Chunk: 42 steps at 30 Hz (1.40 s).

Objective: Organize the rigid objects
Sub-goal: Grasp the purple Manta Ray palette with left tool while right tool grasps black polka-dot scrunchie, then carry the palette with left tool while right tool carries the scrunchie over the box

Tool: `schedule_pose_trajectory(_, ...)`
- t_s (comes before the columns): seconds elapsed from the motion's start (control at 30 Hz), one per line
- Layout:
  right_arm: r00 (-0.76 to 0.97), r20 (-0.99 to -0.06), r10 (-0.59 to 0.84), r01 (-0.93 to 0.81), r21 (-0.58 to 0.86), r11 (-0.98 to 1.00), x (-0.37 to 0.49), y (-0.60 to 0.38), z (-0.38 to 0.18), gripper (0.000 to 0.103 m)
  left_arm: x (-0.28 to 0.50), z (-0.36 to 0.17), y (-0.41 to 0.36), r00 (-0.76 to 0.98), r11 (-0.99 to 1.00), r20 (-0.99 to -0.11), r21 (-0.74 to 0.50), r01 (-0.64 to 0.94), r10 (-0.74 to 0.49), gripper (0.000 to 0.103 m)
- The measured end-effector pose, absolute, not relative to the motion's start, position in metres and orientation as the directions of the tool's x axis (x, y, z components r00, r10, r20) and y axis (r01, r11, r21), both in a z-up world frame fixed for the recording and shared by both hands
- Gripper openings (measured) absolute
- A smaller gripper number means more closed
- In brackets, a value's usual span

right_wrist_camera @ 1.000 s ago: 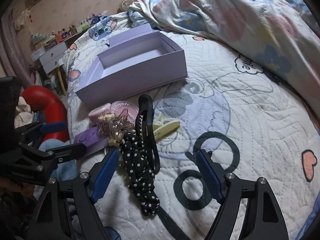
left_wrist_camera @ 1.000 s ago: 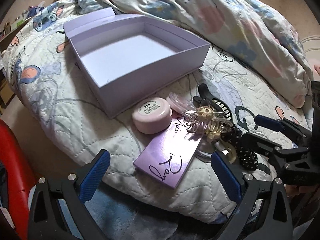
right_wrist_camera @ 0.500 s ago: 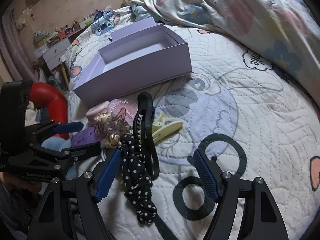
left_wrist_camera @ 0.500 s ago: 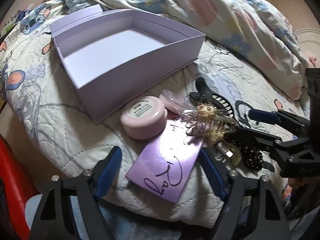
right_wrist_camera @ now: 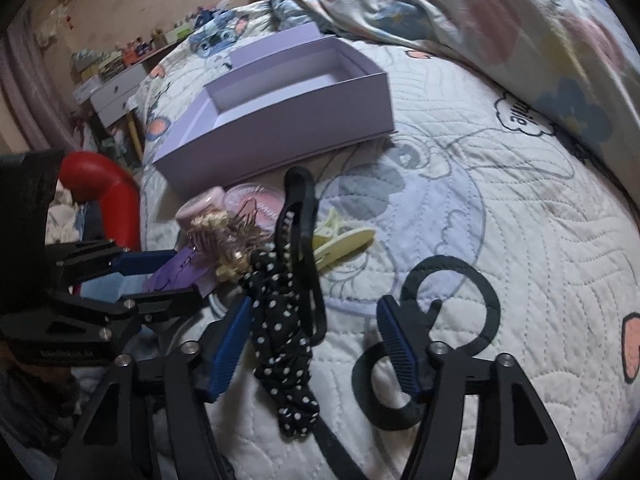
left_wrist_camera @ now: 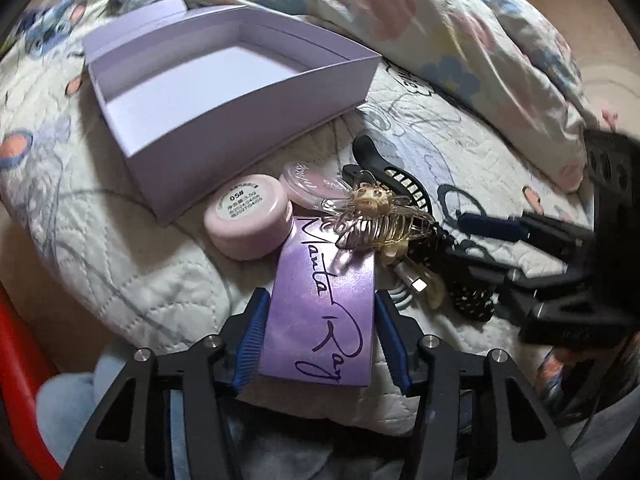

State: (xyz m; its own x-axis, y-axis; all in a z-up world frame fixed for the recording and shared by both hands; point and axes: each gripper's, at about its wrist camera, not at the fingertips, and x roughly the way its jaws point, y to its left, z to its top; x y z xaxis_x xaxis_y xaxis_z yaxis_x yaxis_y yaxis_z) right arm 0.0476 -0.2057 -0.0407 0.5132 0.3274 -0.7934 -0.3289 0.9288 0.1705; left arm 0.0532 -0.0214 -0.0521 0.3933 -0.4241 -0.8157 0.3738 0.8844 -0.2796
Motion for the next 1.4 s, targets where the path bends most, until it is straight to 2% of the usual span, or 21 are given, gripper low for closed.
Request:
schedule_pose_trajectory(0.07,0.507,-0.793,0.339,-0.361,0.162,0.918,0.044,-0.201,-0.040,0.053,0.053,-0.054,-0.022,0.399,0.888,-0.817,-0.271,0.372,-0.417,0.052)
schedule_pose_trajectory(0.23,0.499,-0.795,0.344,-0.395,0.145,0.907,0.042,-0.196,-0.044,0.028,0.060,-0.058,-0.034,0.394,0.885,-0.826,-0.243,0.398,-0.404,0.052)
schedule_pose_trajectory(0.3,0.498,-0.798,0.339,-0.395,0.140,0.908,0.041,-0.196,-0.046,0.024,0.062,-0.059,-0.035,0.386,0.880,-0.826,-0.249,0.404,-0.410,0.052)
schedule_pose_trajectory(0.33,0.494,-0.795,0.351,-0.393,0.156,0.906,0.042,-0.197,-0.047,0.018,0.063,-0.060,-0.033,0.384,0.877,-0.822,-0.261,0.403,-0.421,0.052)
schedule_pose_trajectory(0.43,0.492,-0.783,0.379,-0.375,0.202,0.905,0.042,-0.201,-0.046,0.015,0.062,-0.058,-0.032,0.395,0.877,-0.815,-0.263,0.402,-0.425,0.050)
schedule_pose_trajectory(0.83,0.529,-0.750,0.398,-0.330,0.250,0.910,0.033,-0.212,-0.037,0.015,0.041,-0.038,-0.027,0.422,0.876,-0.793,-0.275,0.396,-0.440,0.050)
schedule_pose_trajectory(1.4,0.583,-0.704,0.407,-0.360,0.225,0.905,0.010,-0.205,-0.017,0.015,0.011,-0.010,-0.015,0.525,0.906,-0.756,-0.219,0.361,-0.392,0.050)
